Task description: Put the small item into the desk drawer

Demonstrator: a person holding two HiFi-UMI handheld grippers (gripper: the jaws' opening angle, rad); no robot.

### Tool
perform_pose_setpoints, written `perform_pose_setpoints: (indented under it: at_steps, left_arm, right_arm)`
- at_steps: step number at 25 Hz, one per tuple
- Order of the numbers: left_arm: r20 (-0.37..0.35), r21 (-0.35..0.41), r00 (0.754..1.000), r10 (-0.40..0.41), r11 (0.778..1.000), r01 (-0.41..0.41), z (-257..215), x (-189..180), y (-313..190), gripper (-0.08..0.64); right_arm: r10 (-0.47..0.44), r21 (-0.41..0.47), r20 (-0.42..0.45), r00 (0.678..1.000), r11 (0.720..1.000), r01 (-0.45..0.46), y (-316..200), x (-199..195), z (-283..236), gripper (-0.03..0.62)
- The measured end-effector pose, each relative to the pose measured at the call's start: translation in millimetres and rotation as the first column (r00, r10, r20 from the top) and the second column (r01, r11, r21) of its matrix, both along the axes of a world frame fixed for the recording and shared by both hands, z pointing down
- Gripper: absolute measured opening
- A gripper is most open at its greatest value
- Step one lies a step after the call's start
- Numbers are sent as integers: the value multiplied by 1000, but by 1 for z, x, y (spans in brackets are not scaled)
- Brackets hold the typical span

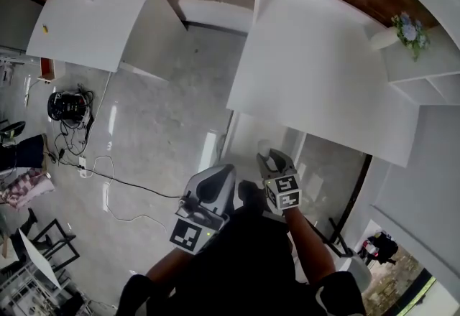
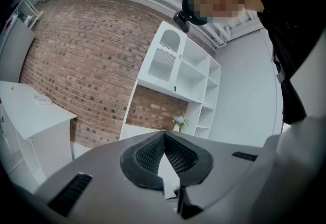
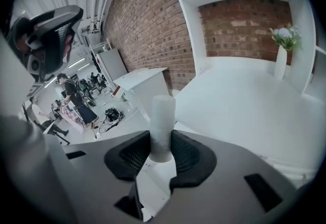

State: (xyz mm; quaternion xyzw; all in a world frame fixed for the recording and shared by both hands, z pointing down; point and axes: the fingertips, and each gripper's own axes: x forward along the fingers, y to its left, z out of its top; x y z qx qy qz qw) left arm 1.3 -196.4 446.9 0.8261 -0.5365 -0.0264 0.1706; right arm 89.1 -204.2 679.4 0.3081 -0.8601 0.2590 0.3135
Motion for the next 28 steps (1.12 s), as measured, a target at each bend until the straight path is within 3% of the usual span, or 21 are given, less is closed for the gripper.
perform_pose_setpoints:
  at_steps: [8, 28]
  left_arm:
    - [-16, -39, 1000, 18, 999, -18, 23, 2, -18, 23]
    - [-26, -84, 999, 26, 996, -28, 60, -13, -29, 23]
  right_arm:
    - [41, -80, -4, 999, 996, -42, -6, 1, 54, 141]
    - [46, -246, -192, 980, 965, -93, -5, 18, 231, 141]
